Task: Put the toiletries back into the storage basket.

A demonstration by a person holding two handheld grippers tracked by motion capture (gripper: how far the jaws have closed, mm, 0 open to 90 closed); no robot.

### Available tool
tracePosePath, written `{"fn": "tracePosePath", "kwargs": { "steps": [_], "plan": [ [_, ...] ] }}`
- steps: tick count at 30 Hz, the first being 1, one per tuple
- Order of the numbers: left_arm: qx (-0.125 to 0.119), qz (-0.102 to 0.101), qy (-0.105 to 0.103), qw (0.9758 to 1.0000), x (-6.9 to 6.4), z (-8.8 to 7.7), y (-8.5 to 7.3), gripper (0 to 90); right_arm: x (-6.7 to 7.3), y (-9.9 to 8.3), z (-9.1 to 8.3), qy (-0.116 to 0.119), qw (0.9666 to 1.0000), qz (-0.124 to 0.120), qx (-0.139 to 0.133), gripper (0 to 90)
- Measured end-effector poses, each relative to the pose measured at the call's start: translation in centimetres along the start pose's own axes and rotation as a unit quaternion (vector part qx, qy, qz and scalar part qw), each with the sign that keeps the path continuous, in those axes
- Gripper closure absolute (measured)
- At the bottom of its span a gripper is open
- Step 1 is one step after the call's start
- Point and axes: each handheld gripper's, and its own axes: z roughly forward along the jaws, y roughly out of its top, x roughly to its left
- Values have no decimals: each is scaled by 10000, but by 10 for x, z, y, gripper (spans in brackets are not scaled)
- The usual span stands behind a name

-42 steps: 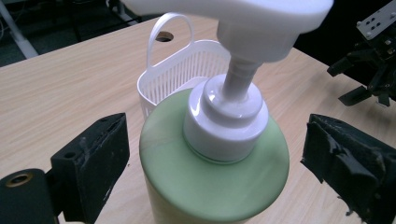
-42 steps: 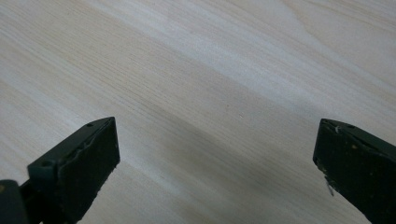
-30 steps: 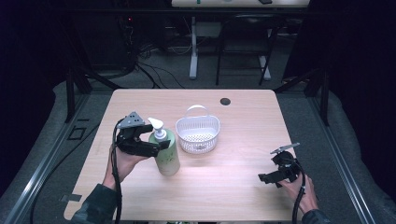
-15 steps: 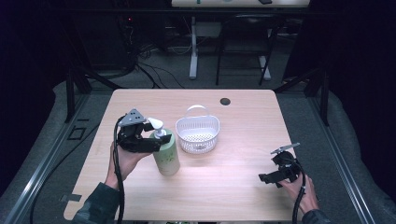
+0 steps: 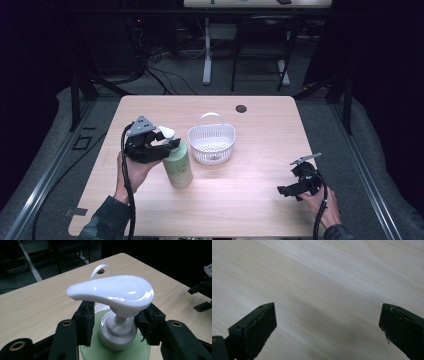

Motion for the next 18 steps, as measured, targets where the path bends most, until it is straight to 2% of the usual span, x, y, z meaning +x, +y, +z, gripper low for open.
{"fn": "tracePosePath", "kwargs": {
  "steps": [9,18],
  "plan": [
    [-145,44,24,9999,-3,-2,1,630,0,0,1,10,10000,35,22,10],
    [-239,84,14,9997,-5,-2,1,672,-1,-1,1,18,10000,23,26,13]
  ]
}}
